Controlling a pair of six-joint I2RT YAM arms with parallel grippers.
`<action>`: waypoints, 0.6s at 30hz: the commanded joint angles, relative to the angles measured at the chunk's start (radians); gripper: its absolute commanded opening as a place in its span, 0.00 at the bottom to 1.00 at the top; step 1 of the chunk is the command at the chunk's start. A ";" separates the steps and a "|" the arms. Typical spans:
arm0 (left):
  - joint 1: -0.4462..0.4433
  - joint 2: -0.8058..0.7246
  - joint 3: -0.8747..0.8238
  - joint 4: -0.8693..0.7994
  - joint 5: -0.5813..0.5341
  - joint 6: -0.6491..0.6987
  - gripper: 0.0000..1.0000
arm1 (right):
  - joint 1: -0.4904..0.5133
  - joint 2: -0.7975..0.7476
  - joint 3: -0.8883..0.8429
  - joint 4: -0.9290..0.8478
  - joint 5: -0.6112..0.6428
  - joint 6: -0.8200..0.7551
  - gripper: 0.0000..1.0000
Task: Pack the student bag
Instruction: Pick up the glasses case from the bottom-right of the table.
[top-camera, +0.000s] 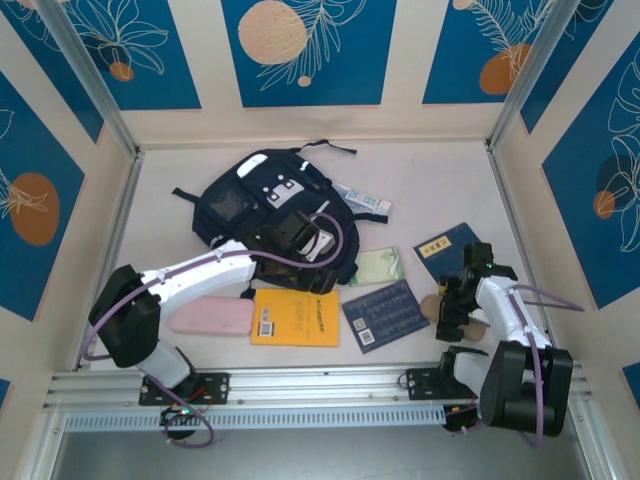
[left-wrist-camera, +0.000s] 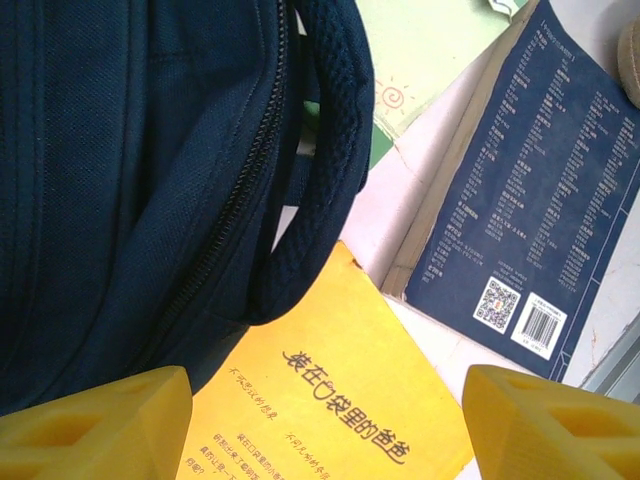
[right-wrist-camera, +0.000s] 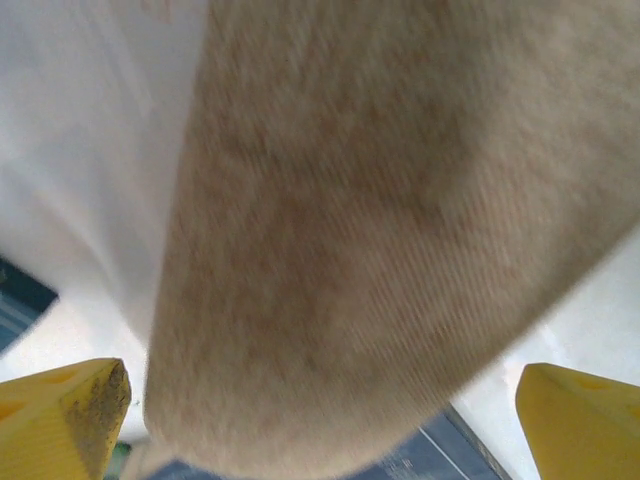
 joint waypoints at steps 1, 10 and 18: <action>0.019 -0.033 -0.007 0.011 0.002 0.025 0.71 | -0.050 0.040 -0.017 0.111 0.044 -0.020 0.99; 0.124 -0.057 0.035 0.013 0.054 -0.031 0.70 | -0.101 0.082 -0.084 0.281 0.002 -0.088 0.66; 0.261 -0.039 0.130 -0.039 0.017 -0.046 0.70 | -0.109 0.032 -0.035 0.213 0.004 -0.153 0.38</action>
